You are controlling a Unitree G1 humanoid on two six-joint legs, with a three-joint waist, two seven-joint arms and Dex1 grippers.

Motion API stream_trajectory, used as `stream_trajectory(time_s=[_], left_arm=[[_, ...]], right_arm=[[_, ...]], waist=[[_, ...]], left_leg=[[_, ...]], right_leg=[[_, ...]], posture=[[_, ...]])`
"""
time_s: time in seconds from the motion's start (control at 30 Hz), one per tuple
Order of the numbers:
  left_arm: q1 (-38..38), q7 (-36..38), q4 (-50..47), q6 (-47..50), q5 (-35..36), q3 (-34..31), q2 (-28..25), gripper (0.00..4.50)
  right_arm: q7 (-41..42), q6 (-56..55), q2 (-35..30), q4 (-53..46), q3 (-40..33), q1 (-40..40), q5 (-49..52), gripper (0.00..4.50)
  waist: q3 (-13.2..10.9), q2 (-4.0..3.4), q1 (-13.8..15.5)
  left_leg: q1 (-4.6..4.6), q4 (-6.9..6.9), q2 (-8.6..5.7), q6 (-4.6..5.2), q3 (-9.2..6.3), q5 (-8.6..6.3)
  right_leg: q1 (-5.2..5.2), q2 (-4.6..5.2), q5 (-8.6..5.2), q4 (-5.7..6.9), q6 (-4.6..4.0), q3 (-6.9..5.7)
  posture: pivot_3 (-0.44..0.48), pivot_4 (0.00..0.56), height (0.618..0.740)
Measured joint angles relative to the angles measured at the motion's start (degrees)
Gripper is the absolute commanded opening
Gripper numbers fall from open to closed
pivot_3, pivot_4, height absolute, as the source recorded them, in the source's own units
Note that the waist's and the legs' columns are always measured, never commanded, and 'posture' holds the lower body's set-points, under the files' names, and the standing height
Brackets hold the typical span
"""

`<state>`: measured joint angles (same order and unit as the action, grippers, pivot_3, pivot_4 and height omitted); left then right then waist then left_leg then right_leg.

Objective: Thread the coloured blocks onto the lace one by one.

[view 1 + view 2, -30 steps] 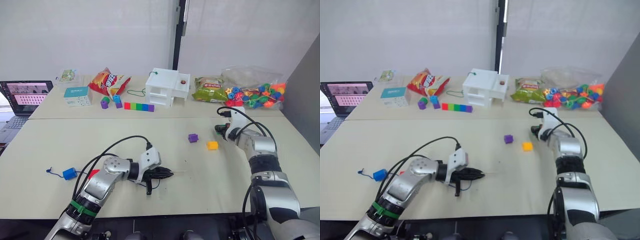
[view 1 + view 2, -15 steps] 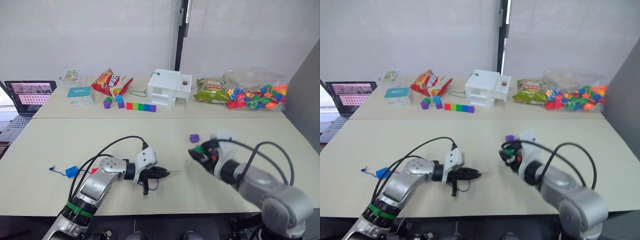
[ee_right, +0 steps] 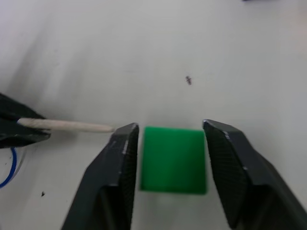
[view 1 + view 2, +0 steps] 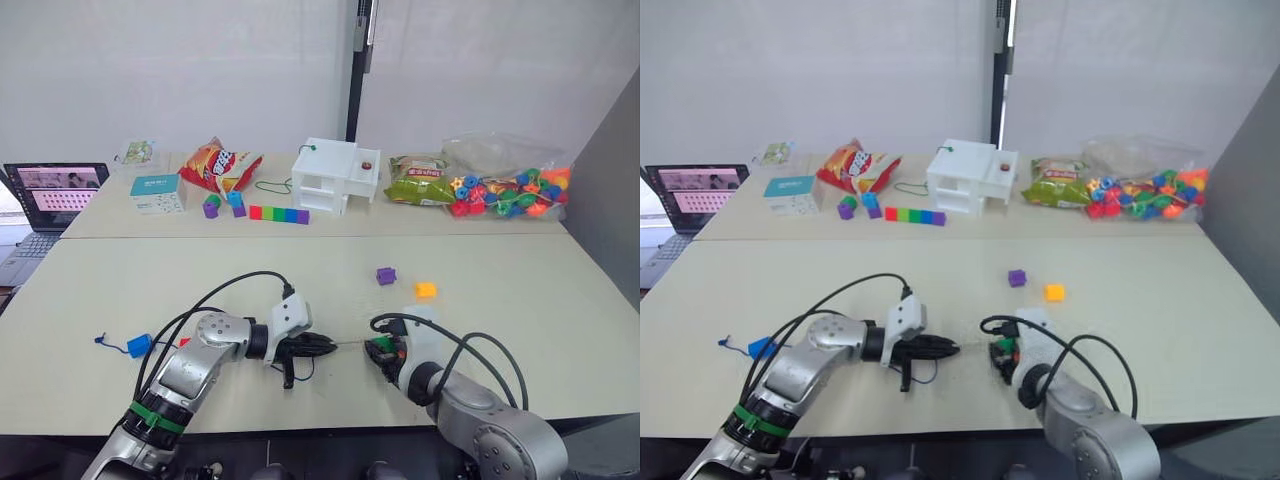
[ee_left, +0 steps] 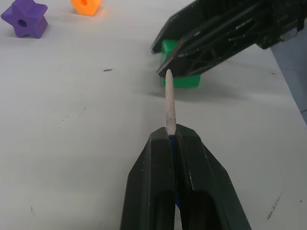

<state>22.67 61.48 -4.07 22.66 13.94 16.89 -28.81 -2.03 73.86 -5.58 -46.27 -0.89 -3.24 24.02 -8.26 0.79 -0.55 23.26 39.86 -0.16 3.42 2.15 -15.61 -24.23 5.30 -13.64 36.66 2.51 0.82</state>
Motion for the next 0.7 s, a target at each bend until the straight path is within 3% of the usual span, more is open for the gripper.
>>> stream_trajectory(time_s=[0.13,0.33,0.43,0.53,0.6,0.7], left_arm=[[-0.1,0.0,-0.3,0.1,0.1,-0.1,-0.2,0.0],[-0.3,-0.1,-0.7,0.1,0.2,-0.2,-0.5,0.0],[-0.5,-0.1,-1.0,0.2,0.2,-0.2,-0.8,0.0],[-0.9,-0.1,-1.9,0.5,0.3,-0.4,-1.1,0.0],[-1.0,-0.1,-2.9,1.3,0.4,-0.3,-1.2,0.0],[-1.3,-0.1,-4.5,2.1,0.9,-0.3,-1.7,0.0]], right_arm=[[6.1,3.7,-5.8,-0.3,-6.7,-5.3,4.2,4.44],[26.0,5.0,-25.2,5.1,-12.8,-15.0,14.9,4.44],[38.0,-3.0,-36.3,10.1,-6.8,-15.1,14.5,4.44],[53.5,-21.1,-46.1,18.2,7.6,-18.0,5.5,4.44],[61.0,-33.9,-47.7,25.5,16.0,-20.7,-2.6,4.44],[67.7,-46.6,-46.9,33.2,22.6,-23.0,-9.5,4.44]], waist=[[0.0,0.0,-0.1],[0.0,0.01,0.0],[0.0,0.01,0.0],[0.0,0.02,-0.3],[0.0,0.04,-0.3],[0.0,0.05,-0.2]], left_leg=[[-0.01,0.01,0.0,0.0,0.01,0.0],[-0.03,-0.07,0.02,0.04,-0.05,-0.02],[0.02,-0.09,0.03,0.08,-0.02,-0.04],[-0.01,-0.03,0.05,0.08,0.03,-0.05],[0.0,-0.03,0.05,0.08,0.07,-0.05],[0.04,-0.02,0.05,0.08,0.07,-0.05]], right_leg=[[0.01,0.01,0.0,0.0,0.0,0.01],[0.09,-0.04,0.0,-0.17,-0.01,-0.06],[0.13,-0.06,0.0,-0.42,0.0,-0.06],[0.19,-0.08,0.01,-0.52,0.02,-0.04],[0.17,-0.08,0.0,-0.54,0.03,-0.04],[0.09,-0.07,0.0,-0.46,0.03,-0.02]], posture=[[0.0,0.15,0.74],[0.0,0.15,0.74],[0.0,0.15,0.74],[0.0,0.15,0.74],[0.0,0.15,0.74],[0.0,0.15,0.74]])
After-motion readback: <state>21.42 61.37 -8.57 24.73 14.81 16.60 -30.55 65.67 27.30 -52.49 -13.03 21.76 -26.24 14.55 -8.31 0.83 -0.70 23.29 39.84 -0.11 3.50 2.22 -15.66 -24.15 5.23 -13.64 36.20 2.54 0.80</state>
